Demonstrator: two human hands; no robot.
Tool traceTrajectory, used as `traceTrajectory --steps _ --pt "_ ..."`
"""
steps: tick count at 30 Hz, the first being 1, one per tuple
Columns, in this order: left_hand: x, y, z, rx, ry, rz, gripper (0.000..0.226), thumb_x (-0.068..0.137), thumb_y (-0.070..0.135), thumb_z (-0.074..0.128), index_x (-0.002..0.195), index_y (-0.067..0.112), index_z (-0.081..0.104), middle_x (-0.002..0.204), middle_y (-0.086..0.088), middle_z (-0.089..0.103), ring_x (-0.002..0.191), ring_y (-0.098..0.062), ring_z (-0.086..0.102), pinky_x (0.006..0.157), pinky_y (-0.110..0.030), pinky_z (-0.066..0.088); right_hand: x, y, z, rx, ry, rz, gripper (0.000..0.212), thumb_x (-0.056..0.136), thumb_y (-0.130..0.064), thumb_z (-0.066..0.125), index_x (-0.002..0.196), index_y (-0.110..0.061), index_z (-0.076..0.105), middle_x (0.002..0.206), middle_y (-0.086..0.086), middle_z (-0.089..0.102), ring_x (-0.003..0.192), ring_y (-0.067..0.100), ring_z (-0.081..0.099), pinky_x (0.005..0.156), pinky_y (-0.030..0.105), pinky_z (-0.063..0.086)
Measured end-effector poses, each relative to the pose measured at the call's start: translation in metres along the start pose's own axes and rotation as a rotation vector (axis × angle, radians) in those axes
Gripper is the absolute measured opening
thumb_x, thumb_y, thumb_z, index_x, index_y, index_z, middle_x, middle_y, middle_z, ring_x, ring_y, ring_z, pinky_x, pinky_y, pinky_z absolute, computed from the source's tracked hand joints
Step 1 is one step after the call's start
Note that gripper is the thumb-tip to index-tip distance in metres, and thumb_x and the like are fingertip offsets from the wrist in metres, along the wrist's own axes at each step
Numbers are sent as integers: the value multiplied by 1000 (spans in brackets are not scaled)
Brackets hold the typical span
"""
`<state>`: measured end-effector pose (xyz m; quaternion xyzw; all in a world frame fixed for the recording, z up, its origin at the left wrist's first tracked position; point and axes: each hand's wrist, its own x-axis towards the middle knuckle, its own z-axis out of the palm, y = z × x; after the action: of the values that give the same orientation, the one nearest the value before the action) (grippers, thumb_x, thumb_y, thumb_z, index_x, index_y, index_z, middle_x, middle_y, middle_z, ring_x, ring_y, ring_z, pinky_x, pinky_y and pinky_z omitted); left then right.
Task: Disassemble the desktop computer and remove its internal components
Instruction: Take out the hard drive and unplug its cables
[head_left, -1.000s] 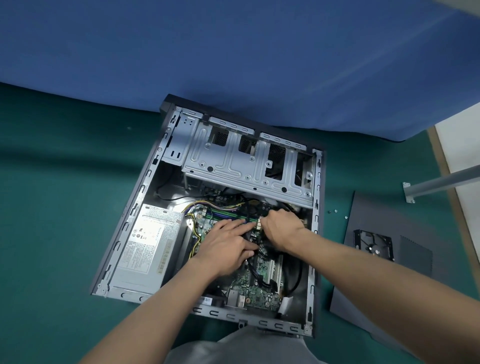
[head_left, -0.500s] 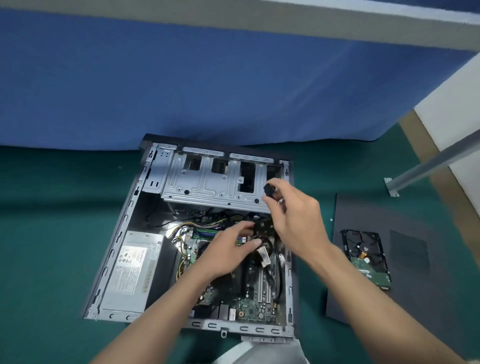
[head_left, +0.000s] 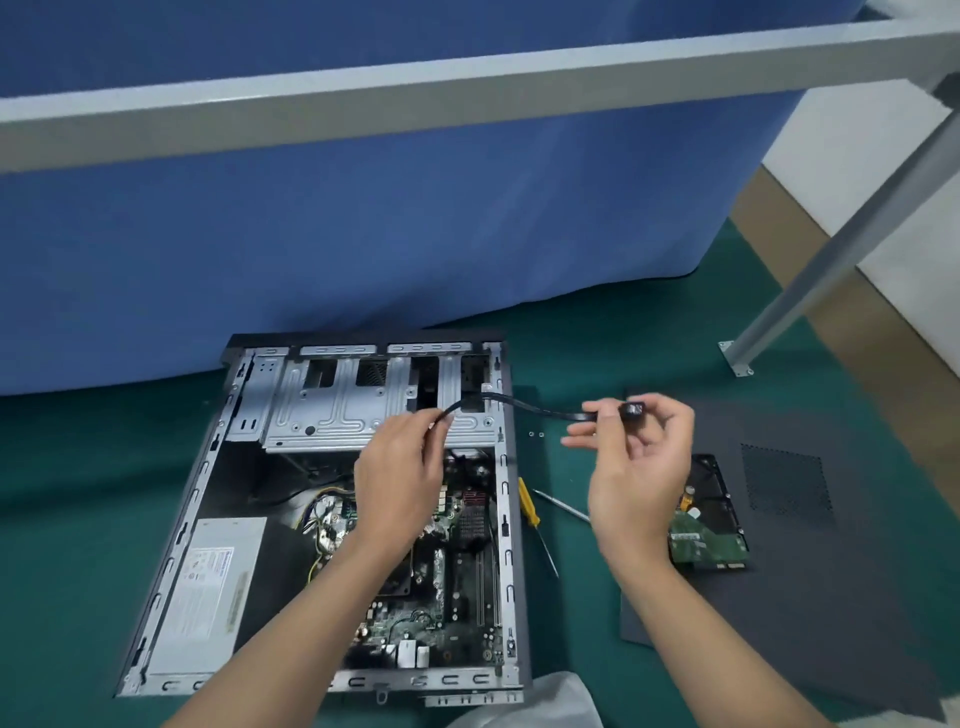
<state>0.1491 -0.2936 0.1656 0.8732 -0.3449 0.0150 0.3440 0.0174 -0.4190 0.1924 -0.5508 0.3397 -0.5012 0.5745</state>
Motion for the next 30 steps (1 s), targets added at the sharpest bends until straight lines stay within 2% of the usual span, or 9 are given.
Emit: traceTrajectory --steps 2,5,9,12,15,18,21,25,30 --pt "7 16 -2 1 93 69 15 91 13 65 100 3 72 82 -6 69 72 -18 61 66 -32 51 9 9 -16 -17 -4 226 18 90 2 57 87 -14 51 73 5 67 61 29 68 65 40 56" --pt "20 42 1 -25 81 105 11 89 12 68 95 4 73 74 1 63 64 -13 53 61 -27 42 18 24 -44 -216 -328 427 12 85 3 64 82 -9 63 67 7 69 59 24 67 65 37 55" --pt "39 75 18 -17 -93 119 14 90 17 66 99 10 74 79 0 59 71 -16 53 67 -25 38 24 37 -80 -669 -670 221 12 81 -26 74 86 -31 65 57 -10 62 51 2 50 57 15 41" --pt "42 101 47 7 -257 162 20 93 21 61 108 13 72 90 -5 62 86 -25 59 79 -36 47 26 44 -94 -842 -705 129 9 87 -36 65 95 -36 62 61 -11 59 58 2 53 63 21 46" --pt "37 119 77 -24 -346 218 34 94 19 57 128 17 60 102 -5 63 99 -27 58 85 -42 48 24 54 -100 -882 -574 104 19 97 -30 46 86 -19 56 64 -2 63 66 22 60 64 37 48" --pt "27 111 100 153 -396 309 62 94 31 57 149 21 32 121 -3 59 114 -25 50 94 -39 40 30 68 -107 -607 -226 354 24 100 -20 42 79 -15 53 53 0 54 45 8 50 47 22 42" --pt "16 75 105 493 -497 337 70 97 41 48 153 16 15 156 -7 27 143 -24 22 115 -38 15 45 88 -121 -378 -53 606 25 101 -15 39 79 -11 51 55 5 46 35 6 36 39 23 29" --pt "0 39 103 694 -647 441 53 98 42 40 144 16 41 162 -10 5 149 -24 0 116 -40 -15 64 113 -143 -50 118 973 27 103 -12 35 78 -7 46 58 7 41 44 15 35 43 27 31" --pt "1 35 103 598 -600 448 43 97 41 42 134 21 54 161 -6 16 148 -19 9 113 -35 -20 73 129 -156 -248 124 1134 23 98 -15 48 77 -6 50 61 10 49 50 21 50 49 29 44"
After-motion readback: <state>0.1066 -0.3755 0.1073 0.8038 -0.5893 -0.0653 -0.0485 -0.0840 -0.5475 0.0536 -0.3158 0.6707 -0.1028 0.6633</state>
